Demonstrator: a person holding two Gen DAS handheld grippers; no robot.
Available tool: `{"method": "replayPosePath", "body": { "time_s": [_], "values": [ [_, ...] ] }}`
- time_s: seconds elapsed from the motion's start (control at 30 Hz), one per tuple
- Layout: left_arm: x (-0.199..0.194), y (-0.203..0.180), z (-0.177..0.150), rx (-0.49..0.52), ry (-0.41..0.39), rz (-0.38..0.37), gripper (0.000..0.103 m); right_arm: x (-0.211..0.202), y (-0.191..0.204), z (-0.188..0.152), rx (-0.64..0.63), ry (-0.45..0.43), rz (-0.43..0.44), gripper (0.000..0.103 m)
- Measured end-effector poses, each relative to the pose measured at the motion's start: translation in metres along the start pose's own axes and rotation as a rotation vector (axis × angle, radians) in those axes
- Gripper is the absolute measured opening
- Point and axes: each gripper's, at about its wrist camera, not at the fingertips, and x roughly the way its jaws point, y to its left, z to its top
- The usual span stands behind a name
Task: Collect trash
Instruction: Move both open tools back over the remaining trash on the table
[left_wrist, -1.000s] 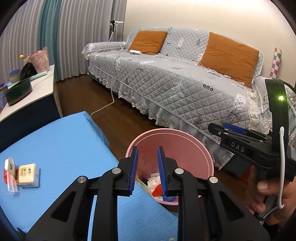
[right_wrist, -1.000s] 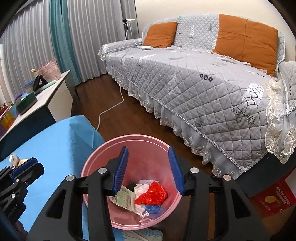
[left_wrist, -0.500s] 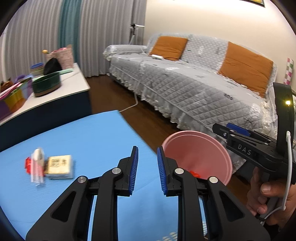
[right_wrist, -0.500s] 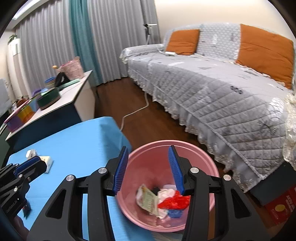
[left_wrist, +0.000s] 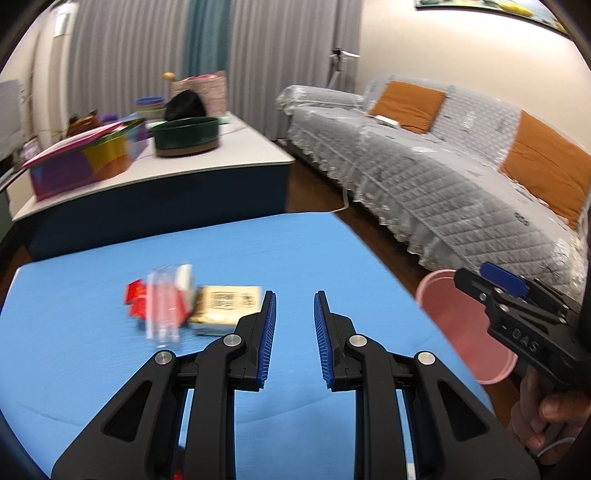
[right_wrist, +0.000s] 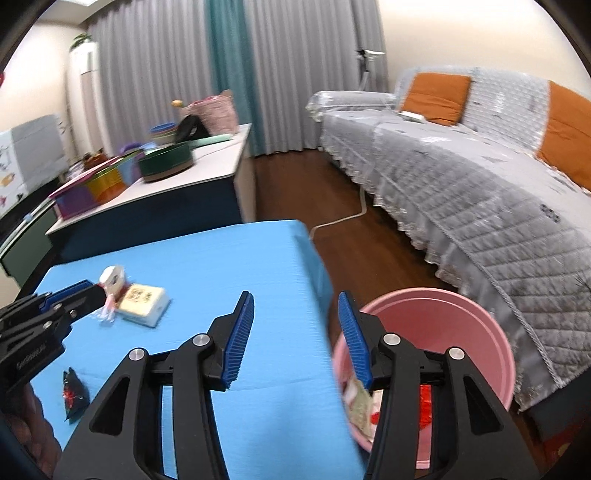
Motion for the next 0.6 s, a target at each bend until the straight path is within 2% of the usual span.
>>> {"method": "replayPosePath", "body": {
  "time_s": [0.27,0.5,0.6],
  "values": [
    [0.011,0.047,-0.003,-0.077,0.03,0.094,0.022,0.019,0.043,-0.004,-0.059,0.021,0.081,0.057],
    [0.018,0.08,-0.01,-0.143,0.064,0.158,0.022,0.035,0.074,-0.006,-0.085,0.039,0.137,0.072],
    [0.023,0.093,-0.012,-0.168,0.083,0.181,0.028,0.042,0.087,-0.007,-0.098,0.045,0.161,0.077]
  ]
}}
